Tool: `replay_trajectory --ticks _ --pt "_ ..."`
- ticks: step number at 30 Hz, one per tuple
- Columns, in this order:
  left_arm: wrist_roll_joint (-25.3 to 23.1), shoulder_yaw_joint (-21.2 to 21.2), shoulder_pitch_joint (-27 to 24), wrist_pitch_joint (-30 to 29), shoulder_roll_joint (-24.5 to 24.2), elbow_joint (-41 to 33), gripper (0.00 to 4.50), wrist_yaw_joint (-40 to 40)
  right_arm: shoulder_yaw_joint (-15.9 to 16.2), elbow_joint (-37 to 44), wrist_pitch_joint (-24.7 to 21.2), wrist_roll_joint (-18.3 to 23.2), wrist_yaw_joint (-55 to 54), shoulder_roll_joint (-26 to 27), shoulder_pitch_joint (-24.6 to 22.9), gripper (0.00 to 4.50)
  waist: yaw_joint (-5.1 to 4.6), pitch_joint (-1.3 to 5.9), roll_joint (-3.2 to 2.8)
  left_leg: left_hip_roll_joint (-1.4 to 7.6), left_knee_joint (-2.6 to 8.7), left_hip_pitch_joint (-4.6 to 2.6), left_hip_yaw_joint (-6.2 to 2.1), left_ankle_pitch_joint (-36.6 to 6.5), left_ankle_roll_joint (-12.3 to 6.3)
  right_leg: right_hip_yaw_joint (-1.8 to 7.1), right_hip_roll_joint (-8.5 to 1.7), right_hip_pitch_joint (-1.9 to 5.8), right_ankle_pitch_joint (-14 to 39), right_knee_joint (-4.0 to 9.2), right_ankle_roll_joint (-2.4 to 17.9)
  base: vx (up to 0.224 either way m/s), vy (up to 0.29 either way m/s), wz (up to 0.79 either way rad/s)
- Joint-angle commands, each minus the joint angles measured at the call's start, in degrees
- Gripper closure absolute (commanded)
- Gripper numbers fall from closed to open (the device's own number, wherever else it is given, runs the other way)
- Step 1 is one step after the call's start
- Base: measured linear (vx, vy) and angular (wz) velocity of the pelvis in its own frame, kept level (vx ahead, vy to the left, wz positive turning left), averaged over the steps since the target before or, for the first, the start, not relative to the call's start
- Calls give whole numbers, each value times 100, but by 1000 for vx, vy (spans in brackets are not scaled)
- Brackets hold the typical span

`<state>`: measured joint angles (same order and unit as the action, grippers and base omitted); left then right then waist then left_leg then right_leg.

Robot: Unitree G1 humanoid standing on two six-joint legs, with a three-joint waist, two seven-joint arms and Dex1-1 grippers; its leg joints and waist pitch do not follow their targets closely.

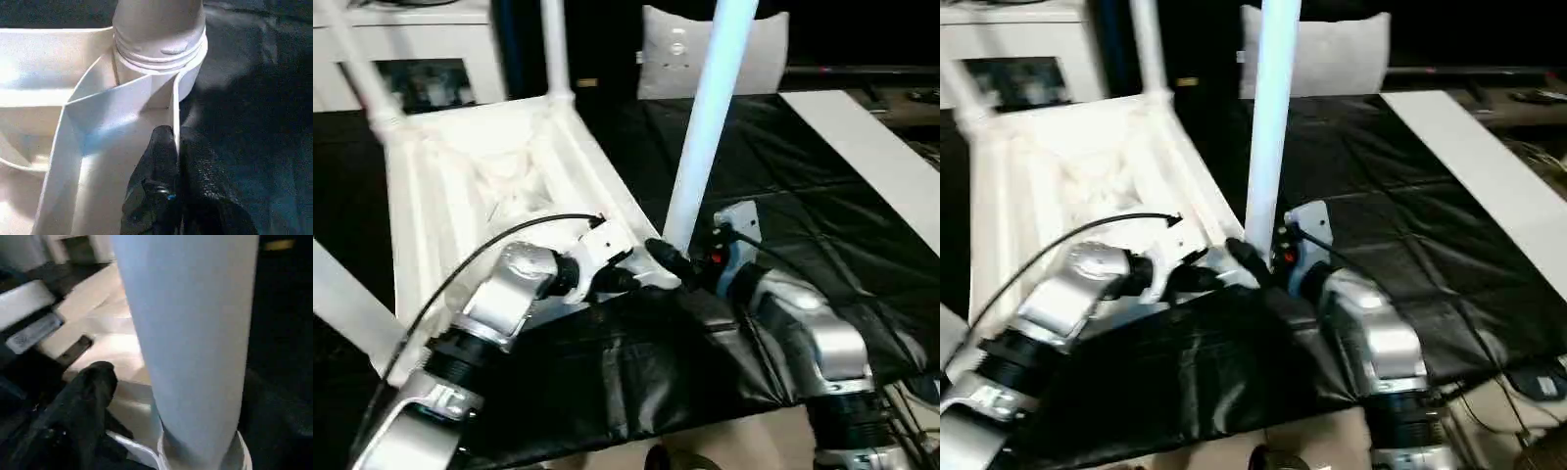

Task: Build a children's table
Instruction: Rotate leg to tighten

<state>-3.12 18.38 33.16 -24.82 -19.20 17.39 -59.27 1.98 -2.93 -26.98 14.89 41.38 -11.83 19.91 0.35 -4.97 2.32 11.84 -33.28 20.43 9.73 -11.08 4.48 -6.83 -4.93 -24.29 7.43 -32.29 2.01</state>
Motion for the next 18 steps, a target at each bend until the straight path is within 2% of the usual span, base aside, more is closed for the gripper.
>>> replay_trajectory --ticks 1,3,6,8,9,12,13,15,18 --pt "155 217 56 485 -133 -11 450 -612 127 -9 123 120 738 -383 105 25 18 395 -46 140 352 -44 18 -802 -481 352 -310 376 1605 319 1023 0 0 0" --pt "198 290 49 828 -316 48 450 -991 261 -105 316 152 1332 -726 162 6 54 388 -52 141 353 -34 14 -902 -488 355 -318 376 1663 318 1003 0 0 0" --pt "231 406 48 1065 -535 87 450 -1472 522 -285 595 32 1973 -1135 242 6 83 393 -35 152 356 -37 11 -943 -454 355 -332 378 1792 316 1005 0 0 0" --pt "229 533 64 1305 -721 115 450 -1852 690 -443 692 -35 2380 -1350 330 6 125 381 -38 157 356 -61 16 -974 -407 362 -333 360 1907 327 998 0 0 0" --pt "233 621 85 1494 -827 130 450 -2093 789 -573 777 -42 2726 -1462 410 6 151 383 -11 172 360 -81 22 -995 -386 375 -344 353 1871 317 1056 0 0 0" --pt "258 678 97 1631 -892 123 450 -2277 889 -693 886 -77 2987 -1559 480 6 173 395 -22 176 359 -69 21 -937 -383 383 -344 364 1724 273 1135 0 0 0" --pt "292 700 115 1626 -908 109 450 -2365 939 -862 925 -62 3179 -1604 580 6 182 398 18 172 353 -59 29 -881 -387 387 -337 368 1666 257 1149 0 0 0" --pt "324 764 163 1683 -941 136 450 -2563 1002 -1155 934 36 3555 -1639 792 33 209 392 -4 165 343 -56 30 -930 -385 400 -349 363 1778 248 1190 0 0 0" --pt "298 824 190 1806 -968 173 450 -2726 1084 -1259 895 132 3780 -1630 906 45 239 387 6 170 342 -44 30 -981 -374 401 -357 373 1941 262 1121 0 0 0"
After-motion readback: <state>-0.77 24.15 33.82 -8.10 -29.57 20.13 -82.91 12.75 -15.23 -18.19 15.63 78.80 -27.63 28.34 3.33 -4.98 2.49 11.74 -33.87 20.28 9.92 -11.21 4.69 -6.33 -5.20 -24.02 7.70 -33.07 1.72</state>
